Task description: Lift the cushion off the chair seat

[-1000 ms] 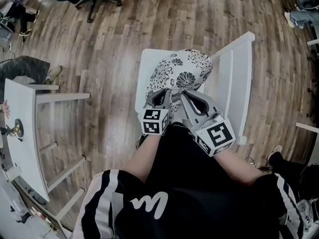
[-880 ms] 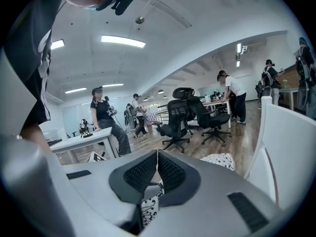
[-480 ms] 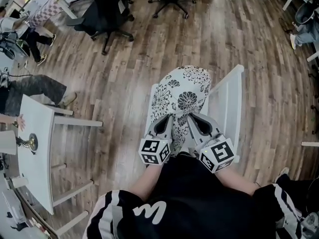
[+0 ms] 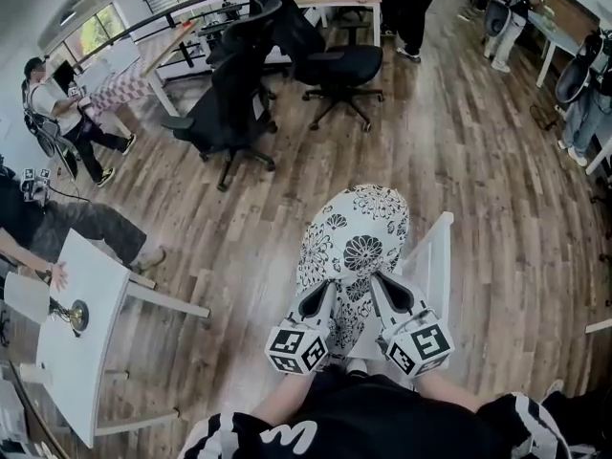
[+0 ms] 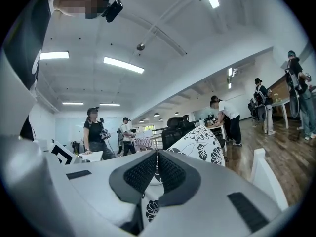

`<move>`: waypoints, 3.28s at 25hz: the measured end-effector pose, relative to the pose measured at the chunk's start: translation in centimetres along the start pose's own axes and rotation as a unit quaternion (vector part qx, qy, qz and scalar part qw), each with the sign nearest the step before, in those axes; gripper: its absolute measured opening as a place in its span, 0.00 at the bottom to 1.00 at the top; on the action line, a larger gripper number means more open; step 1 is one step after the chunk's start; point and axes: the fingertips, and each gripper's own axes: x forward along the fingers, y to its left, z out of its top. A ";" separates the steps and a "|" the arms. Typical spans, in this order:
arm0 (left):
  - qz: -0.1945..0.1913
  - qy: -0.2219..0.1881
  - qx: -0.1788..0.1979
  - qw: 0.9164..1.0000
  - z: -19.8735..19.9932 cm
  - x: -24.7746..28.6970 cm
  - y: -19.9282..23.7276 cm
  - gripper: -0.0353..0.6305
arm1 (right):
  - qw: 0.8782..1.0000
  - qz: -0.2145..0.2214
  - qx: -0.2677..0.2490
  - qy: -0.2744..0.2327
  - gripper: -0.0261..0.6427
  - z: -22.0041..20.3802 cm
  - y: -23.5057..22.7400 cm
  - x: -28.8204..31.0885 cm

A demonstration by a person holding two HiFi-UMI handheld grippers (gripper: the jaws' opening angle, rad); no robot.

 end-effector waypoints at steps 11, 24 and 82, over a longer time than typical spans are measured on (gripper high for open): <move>-0.029 -0.037 0.006 0.999 3.1 -2.9 -2.4 0.08 | 0.999 0.001 -0.010 -0.040 0.07 2.2 1.9 -0.6; -0.053 -0.046 0.001 0.998 2.7 -4.4 -4.4 0.08 | 0.999 -0.006 -0.002 -0.047 0.07 2.0 3.2 -2.3; -0.087 -0.120 -0.009 0.989 -0.9 -42.2 -15.0 0.08 | 0.994 -0.053 -0.004 -0.100 0.07 0.1 33.7 -28.4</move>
